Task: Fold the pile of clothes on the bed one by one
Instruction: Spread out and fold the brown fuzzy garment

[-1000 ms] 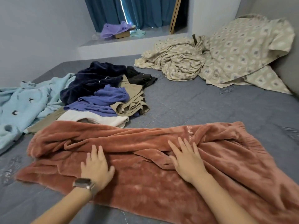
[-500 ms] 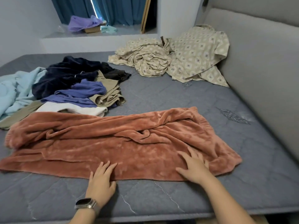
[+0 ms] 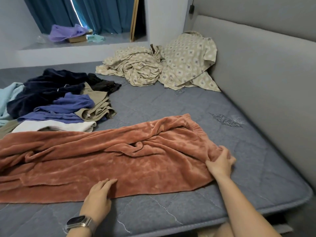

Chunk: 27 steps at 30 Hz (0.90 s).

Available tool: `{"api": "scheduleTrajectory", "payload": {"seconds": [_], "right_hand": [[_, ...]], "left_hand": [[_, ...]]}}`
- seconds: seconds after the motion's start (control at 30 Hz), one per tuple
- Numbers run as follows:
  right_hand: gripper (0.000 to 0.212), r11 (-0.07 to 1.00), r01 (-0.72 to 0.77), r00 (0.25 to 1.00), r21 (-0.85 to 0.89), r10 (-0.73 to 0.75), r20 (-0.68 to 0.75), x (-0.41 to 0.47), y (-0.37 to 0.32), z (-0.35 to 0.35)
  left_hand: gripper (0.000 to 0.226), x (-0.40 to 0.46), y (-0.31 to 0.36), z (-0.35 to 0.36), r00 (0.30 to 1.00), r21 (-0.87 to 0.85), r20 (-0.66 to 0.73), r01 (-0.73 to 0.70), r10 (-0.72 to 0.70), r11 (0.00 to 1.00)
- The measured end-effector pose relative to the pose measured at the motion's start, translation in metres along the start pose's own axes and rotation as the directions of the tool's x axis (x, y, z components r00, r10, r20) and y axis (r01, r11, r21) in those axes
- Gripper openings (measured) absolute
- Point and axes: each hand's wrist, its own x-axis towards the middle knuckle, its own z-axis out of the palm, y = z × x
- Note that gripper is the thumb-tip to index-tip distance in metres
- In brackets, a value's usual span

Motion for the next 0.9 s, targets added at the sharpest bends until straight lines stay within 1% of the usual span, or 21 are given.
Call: {"api": "scheduleTrajectory", "payload": {"seconds": [0.07,0.1,0.17,0.2,0.23,0.27,0.3,0.33,0.37,0.4,0.43,0.47,0.53,0.6,0.63,0.67,0.73,0.77,0.83,0.9], "right_hand": [[0.049,0.985,0.151,0.985,-0.079,-0.144,0.092,-0.004,-0.003,0.007],[0.045,0.971,0.219,0.966,-0.090,-0.203,0.157,-0.006,-0.005,0.011],[0.048,0.938,0.335,0.901,-0.089,-0.292,0.320,-0.011,-0.006,0.017],[0.051,0.914,0.395,0.864,-0.096,-0.334,0.377,-0.013,-0.006,0.018],[0.051,0.896,0.434,0.834,-0.094,-0.360,0.417,-0.014,-0.005,0.021],[0.049,0.901,0.430,0.822,-0.062,-0.362,0.439,-0.014,-0.002,0.020],[0.045,0.916,0.400,0.835,-0.007,-0.361,0.416,-0.015,0.000,0.019],[0.039,0.903,0.425,0.859,-0.065,-0.379,0.345,-0.013,0.004,0.017],[0.034,0.903,0.418,0.878,-0.101,-0.373,0.301,-0.012,0.008,0.015],[0.031,0.887,0.426,0.889,-0.179,-0.373,0.267,-0.011,0.011,0.012],[0.028,0.847,0.437,0.894,-0.302,-0.370,0.253,-0.011,0.013,0.005],[0.024,0.749,0.478,0.878,-0.459,-0.404,0.256,-0.008,0.022,0.000],[0.021,0.626,0.448,0.884,-0.638,-0.418,0.209,-0.005,0.037,-0.016],[0.026,0.634,0.331,0.933,-0.699,-0.331,0.141,-0.006,0.046,-0.028],[0.028,0.620,0.306,0.939,-0.723,-0.322,0.122,-0.008,0.047,-0.034],[0.029,0.583,0.307,0.935,-0.752,-0.331,0.126,-0.009,0.047,-0.036],[0.032,0.496,0.339,0.921,-0.799,-0.347,0.175,-0.013,0.049,-0.039],[0.033,0.478,0.348,0.917,-0.806,-0.354,0.186,-0.015,0.051,-0.041],[0.035,0.455,0.344,0.925,-0.821,-0.315,0.212,-0.022,0.053,-0.046],[0.036,0.457,0.343,0.930,-0.820,-0.288,0.229,-0.030,0.054,-0.055]], "left_hand": [[0.077,0.009,0.005,0.000,0.997,0.069,0.056,0.046,-0.050,0.997],[0.077,0.012,0.008,0.001,0.995,0.099,0.069,0.067,-0.074,0.993],[0.076,0.018,0.013,0.003,0.993,0.124,0.062,0.096,-0.104,0.988],[0.073,0.021,0.014,0.004,0.993,0.124,0.049,0.099,-0.106,0.987],[0.068,0.023,0.013,0.005,0.994,0.120,0.034,0.095,-0.100,0.988],[0.063,0.025,0.013,0.005,0.996,0.109,0.011,0.088,-0.089,0.990],[0.059,0.026,0.012,0.005,0.996,0.103,-0.012,0.086,-0.085,0.991],[0.058,0.025,0.010,0.004,0.995,0.119,-0.038,0.093,-0.089,0.988],[0.060,0.024,0.008,0.004,0.992,0.165,-0.071,0.114,-0.103,0.980],[0.063,0.022,0.004,0.003,0.986,0.231,-0.108,0.149,-0.127,0.961],[0.064,0.019,-0.001,0.000,0.976,0.285,-0.138,0.201,-0.168,0.937],[0.063,0.016,-0.006,-0.004,0.962,0.308,-0.157,0.261,-0.221,0.915],[0.057,0.011,-0.021,-0.015,0.936,0.293,-0.164,0.349,-0.313,0.890],[0.051,0.007,-0.037,-0.023,0.924,0.261,-0.159,0.380,-0.348,0.888],[0.049,0.006,-0.044,-0.026,0.925,0.266,-0.155,0.379,-0.348,0.886],[0.048,0.003,-0.050,-0.029,0.929,0.281,-0.138,0.369,-0.343,0.886],[0.046,-0.003,-0.059,-0.033,0.947,0.294,-0.059,0.317,-0.314,0.902],[0.046,-0.007,-0.064,-0.035,0.956,0.299,-0.018,0.283,-0.291,0.911],[0.045,-0.014,-0.073,-0.039,0.970,0.315,0.041,0.216,-0.240,0.924],[0.045,-0.024,-0.078,-0.041,0.976,0.322,0.095,0.154,-0.194,0.934]]}}
